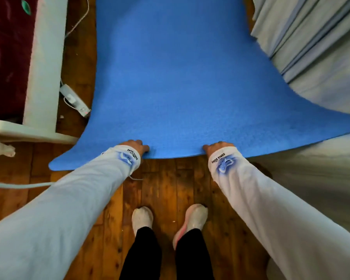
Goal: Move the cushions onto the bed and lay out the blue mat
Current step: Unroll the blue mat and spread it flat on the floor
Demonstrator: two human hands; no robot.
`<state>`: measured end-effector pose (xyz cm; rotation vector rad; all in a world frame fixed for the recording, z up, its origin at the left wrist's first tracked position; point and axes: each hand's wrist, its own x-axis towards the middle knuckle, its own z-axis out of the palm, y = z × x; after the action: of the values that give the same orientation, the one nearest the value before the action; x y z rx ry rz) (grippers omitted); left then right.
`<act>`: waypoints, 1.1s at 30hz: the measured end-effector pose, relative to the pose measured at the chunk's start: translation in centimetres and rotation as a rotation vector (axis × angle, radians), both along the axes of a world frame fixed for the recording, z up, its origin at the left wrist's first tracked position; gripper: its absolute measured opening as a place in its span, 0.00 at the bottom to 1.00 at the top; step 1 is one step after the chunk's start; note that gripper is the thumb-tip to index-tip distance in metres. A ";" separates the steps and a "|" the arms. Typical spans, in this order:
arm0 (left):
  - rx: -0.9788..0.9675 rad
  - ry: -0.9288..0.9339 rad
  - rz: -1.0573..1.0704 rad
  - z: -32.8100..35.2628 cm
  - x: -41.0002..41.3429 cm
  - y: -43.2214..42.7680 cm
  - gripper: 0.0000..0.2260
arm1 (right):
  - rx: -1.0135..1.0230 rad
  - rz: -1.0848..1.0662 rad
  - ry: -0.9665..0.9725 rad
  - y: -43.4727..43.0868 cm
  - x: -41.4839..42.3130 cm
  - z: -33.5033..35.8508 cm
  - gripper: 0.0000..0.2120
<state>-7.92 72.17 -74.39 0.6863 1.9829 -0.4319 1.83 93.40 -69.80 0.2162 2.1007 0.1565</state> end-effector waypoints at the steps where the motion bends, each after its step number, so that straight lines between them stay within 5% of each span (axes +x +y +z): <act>1: -0.006 -0.003 -0.017 -0.9 0.8 -0.5 0.23 | -0.001 -0.004 -0.015 -0.6 0.6 -1.1 0.20; 13: -0.053 -0.042 -0.066 -8.7 9.3 -4.7 0.25 | -0.098 -0.046 -0.103 -4.3 8.5 -12.5 0.20; 24: -0.074 -0.059 -0.103 -24.1 13.3 -6.6 0.21 | -0.173 -0.098 -0.107 -5.6 13.1 -28.1 0.22; 33: -0.103 -0.117 -0.210 -27.2 13.1 -4.4 0.24 | -0.123 -0.081 -0.107 -6.9 15.3 -31.5 0.18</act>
<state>5.14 67.74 -101.62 0.8384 1.7736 -0.6019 17.14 86.46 -101.29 0.2141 1.9840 -0.0101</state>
